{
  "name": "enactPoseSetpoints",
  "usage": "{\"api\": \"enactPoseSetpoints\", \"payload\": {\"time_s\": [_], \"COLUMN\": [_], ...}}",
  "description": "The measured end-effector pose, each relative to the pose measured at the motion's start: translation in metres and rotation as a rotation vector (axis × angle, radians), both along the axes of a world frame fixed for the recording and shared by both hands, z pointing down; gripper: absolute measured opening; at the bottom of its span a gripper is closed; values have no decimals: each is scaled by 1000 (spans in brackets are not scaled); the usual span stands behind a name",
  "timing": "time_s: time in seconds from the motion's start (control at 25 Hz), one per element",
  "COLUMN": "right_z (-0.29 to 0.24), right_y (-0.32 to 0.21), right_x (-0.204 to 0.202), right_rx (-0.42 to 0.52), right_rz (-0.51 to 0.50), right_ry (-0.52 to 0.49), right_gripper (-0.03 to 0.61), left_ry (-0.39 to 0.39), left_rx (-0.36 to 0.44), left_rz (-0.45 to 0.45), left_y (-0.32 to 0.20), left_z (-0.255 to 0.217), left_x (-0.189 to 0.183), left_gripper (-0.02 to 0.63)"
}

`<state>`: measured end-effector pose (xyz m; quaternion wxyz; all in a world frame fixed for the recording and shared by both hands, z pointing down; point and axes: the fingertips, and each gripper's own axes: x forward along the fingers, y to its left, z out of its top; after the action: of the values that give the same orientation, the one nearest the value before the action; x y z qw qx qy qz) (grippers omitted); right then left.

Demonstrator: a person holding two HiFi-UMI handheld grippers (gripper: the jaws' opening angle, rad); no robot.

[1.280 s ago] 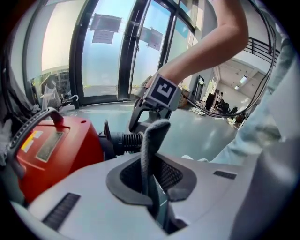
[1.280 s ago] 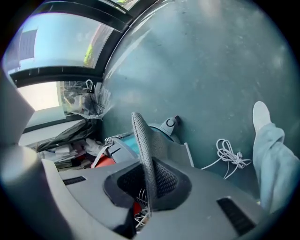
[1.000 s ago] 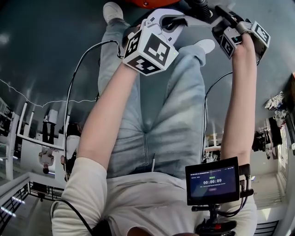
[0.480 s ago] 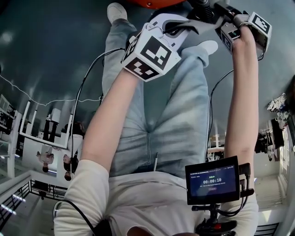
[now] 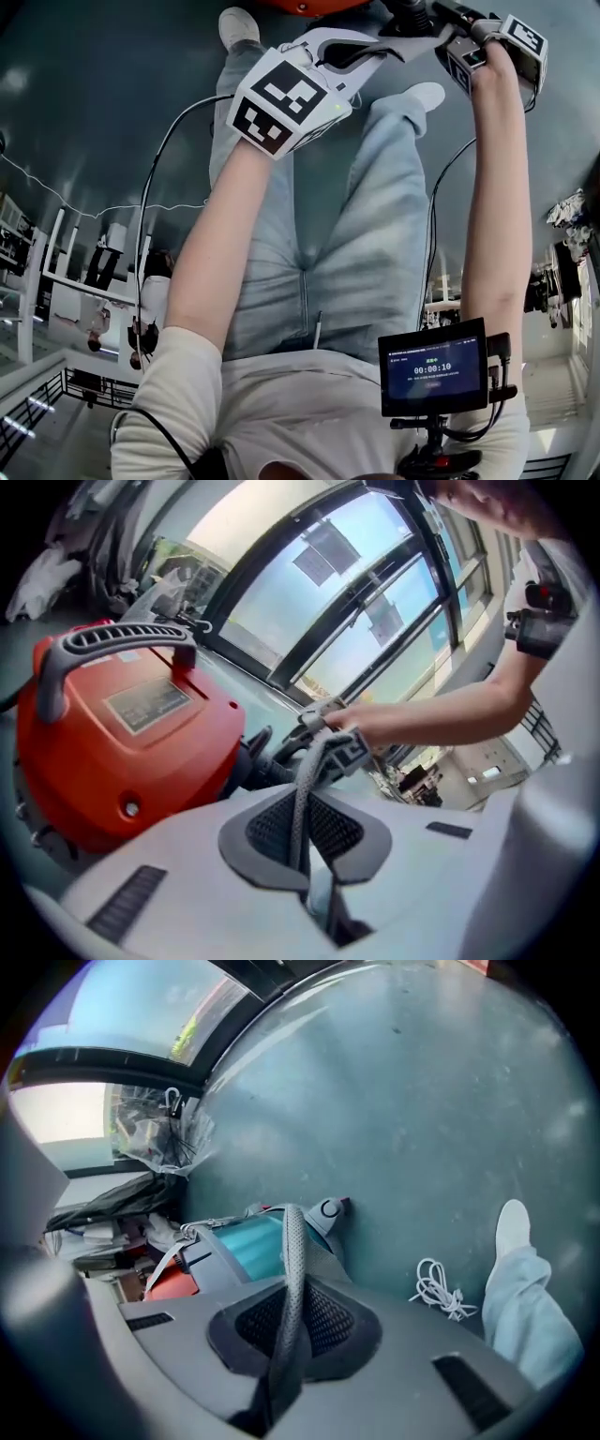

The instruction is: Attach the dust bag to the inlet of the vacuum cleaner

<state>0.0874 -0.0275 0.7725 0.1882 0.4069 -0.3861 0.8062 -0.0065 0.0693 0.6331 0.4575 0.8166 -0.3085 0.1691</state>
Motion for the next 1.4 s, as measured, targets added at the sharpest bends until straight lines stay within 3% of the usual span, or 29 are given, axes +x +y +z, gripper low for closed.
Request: {"api": "enactPoseSetpoints", "payload": {"time_s": [0.12, 0.2, 0.28, 0.44, 0.56, 0.72, 0.84, 0.96, 1.08, 1.16, 1.28, 1.4], "right_z": [-26, -43, -41, 1, 3, -38, -31, -3, 8, -2, -31, -36], "right_y": [3, 1, -6, -5, 2, -4, -19, -14, 1, 8, 0, -18], "right_x": [1, -4, -7, -3, 3, -1, -12, -6, 8, 17, 7, -15], "right_rx": [71, 109, 115, 9, -8, 93, 120, 52, 26, 40, 96, 161], "right_rz": [-59, -107, -129, -12, 80, -62, -150, -69, 71, 90, -64, -258], "right_ry": [10, 23, 37, 3, -6, 39, 58, 35, 25, 40, 82, 116], "right_gripper": [18, 18, 18, 18, 18, 18, 18, 18, 18, 18, 18, 18], "left_ry": [-76, -116, -101, -63, -86, -149, -101, -77, -148, -200, -227, -187], "left_rx": [-50, -108, -141, -76, -71, -162, -156, -92, -54, -43, -121, -181], "left_rz": [-99, -106, -92, -29, -97, -178, -131, -98, -109, -100, -115, -116], "left_y": [-7, 5, 19, 15, -5, 7, 29, 22, -13, -25, -5, 28], "left_z": [19, 32, 35, 9, 5, 29, 25, 1, -1, 7, 26, 32], "left_x": [-20, -21, -17, -4, -16, -32, -10, 7, -14, -28, -39, -24], "left_gripper": [14, 14, 14, 14, 14, 14, 14, 14, 14, 14, 14, 14]}}
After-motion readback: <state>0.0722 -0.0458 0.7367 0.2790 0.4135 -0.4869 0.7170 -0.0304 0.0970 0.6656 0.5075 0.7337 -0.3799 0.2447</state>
